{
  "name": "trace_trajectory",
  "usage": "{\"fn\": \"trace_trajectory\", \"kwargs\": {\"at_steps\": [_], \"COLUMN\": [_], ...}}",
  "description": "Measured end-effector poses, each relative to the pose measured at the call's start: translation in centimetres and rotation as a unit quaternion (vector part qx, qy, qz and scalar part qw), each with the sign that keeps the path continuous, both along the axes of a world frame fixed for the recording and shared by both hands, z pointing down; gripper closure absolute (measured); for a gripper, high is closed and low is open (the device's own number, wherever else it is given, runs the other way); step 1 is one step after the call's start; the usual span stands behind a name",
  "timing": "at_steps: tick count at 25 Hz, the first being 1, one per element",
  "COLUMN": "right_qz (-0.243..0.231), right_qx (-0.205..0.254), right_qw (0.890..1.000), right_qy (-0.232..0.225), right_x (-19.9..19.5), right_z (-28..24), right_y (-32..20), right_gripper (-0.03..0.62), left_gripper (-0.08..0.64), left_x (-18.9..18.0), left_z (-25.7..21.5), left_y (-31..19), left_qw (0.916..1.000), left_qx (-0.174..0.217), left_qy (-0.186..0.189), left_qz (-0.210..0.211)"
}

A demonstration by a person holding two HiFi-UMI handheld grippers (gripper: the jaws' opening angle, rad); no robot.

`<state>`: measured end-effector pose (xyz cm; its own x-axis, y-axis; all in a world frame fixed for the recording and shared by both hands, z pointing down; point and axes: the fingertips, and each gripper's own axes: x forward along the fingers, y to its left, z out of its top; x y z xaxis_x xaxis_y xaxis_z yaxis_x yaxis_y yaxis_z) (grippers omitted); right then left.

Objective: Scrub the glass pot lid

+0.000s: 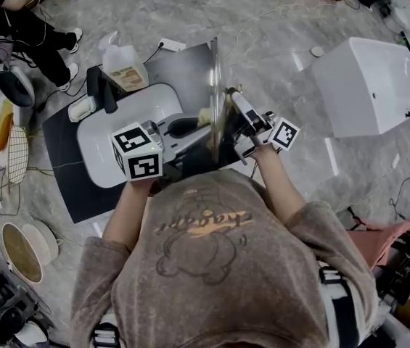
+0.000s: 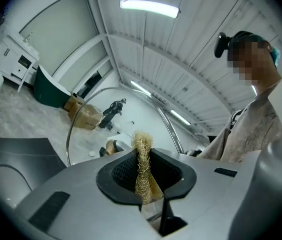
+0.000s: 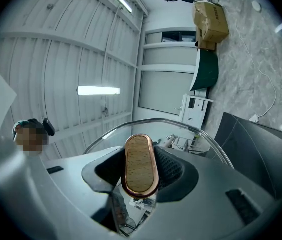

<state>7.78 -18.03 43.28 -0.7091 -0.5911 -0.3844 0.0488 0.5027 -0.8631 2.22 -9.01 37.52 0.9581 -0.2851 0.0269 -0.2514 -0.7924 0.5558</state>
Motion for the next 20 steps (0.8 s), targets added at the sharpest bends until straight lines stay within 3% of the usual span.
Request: {"fn": "trace_trajectory", "kwargs": {"at_steps": [12, 20], "right_qz": [-0.028, -0.047], "right_qx": [-0.009, -0.005], "right_qw": [1.000, 0.999], "right_qy": [-0.011, -0.017], "right_x": [-1.1, -2.4], "right_z": [0.4, -0.3], "right_y": [1.7, 2.8], "right_gripper": [0.413, 0.413], "left_gripper": [0.494, 0.494], "left_x": [-1.0, -2.1], "left_z": [-2.1, -0.8], "left_y": [-4.6, -8.0], "left_qw": [0.9955, 0.9884], "left_qx": [0.028, 0.056], "left_qy": [0.043, -0.002], "left_qz": [-0.079, -0.141]}}
